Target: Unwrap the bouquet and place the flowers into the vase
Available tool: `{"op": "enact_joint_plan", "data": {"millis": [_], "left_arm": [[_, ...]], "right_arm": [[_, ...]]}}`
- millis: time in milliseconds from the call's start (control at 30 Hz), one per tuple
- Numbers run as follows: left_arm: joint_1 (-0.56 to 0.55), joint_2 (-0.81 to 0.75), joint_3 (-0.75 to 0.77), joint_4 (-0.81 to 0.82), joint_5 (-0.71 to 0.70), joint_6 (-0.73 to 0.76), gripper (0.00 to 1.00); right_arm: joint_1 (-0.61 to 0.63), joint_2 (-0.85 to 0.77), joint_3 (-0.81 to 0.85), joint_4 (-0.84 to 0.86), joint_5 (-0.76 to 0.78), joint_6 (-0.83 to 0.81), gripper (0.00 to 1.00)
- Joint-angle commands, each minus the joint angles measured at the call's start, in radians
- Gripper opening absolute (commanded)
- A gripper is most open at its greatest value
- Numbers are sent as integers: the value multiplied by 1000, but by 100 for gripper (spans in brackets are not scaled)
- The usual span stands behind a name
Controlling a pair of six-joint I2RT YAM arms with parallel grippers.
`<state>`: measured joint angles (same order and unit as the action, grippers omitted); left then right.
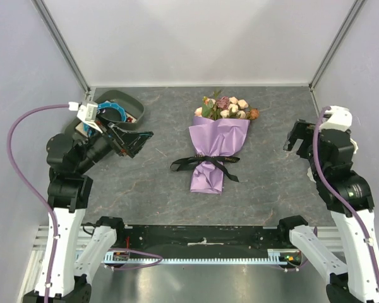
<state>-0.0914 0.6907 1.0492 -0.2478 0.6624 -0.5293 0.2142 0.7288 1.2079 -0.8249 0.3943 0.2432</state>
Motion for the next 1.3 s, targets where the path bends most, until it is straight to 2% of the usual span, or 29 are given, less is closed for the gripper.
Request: {"op": "enact_joint_plan", "data": {"millis": [0, 67, 133, 200, 267, 300, 333, 400, 433, 533, 600, 633, 700, 767, 900, 1000, 1100, 1267], "left_arm": [[-1, 73, -50, -15, 115, -1, 99], [-2, 134, -112, -5, 170, -18, 98], [-24, 173, -161, 27, 198, -40, 95], [-88, 216, -239, 85, 171, -66, 93], [-158, 239, -319, 145, 102, -86, 92], [-230, 265, -340, 165, 70, -103, 90], [-261, 277, -382, 209, 18, -112, 87], [-316, 303, -417, 243, -24, -136, 83], [-324, 309, -434, 310, -47, -147, 82], [-337, 366, -486, 395, -38, -199, 77], [-353, 406, -495, 461, -29, -225, 72], [-361, 453, -494, 475, -35, -225, 70], [-381, 499, -486, 496, -52, -227, 65], [-381, 550, -473, 499, -70, -225, 61], [-381, 570, -440, 469, -130, -193, 64], [-381, 587, -399, 434, -145, -172, 65], [-381, 589, -393, 427, -150, -172, 65], [-381, 567, -420, 433, -165, -173, 64]], "right_arm": [[4, 93, -57, 13, -128, 4, 98], [16, 147, -111, 72, -315, 2, 98], [90, 172, -165, 177, -388, 25, 98], [172, 185, -255, 255, -350, 66, 98], [313, 237, -335, 370, -309, 76, 98], [358, 265, -356, 444, -289, 77, 98], [438, 329, -375, 476, -281, 71, 98], [496, 403, -410, 536, -264, 56, 97], [534, 467, -416, 582, -256, 30, 95], [548, 540, -441, 653, -241, -7, 84], [547, 558, -462, 693, -219, -31, 71], [547, 582, -465, 739, -235, -50, 70], [547, 618, -449, 782, -248, -79, 70], [547, 673, -412, 791, -270, -108, 76], [548, 739, -367, 813, -270, -145, 76], [547, 787, -337, 805, -239, -159, 71], [548, 764, -337, 803, -255, -162, 66], [547, 705, -352, 816, -259, -137, 72]]}}
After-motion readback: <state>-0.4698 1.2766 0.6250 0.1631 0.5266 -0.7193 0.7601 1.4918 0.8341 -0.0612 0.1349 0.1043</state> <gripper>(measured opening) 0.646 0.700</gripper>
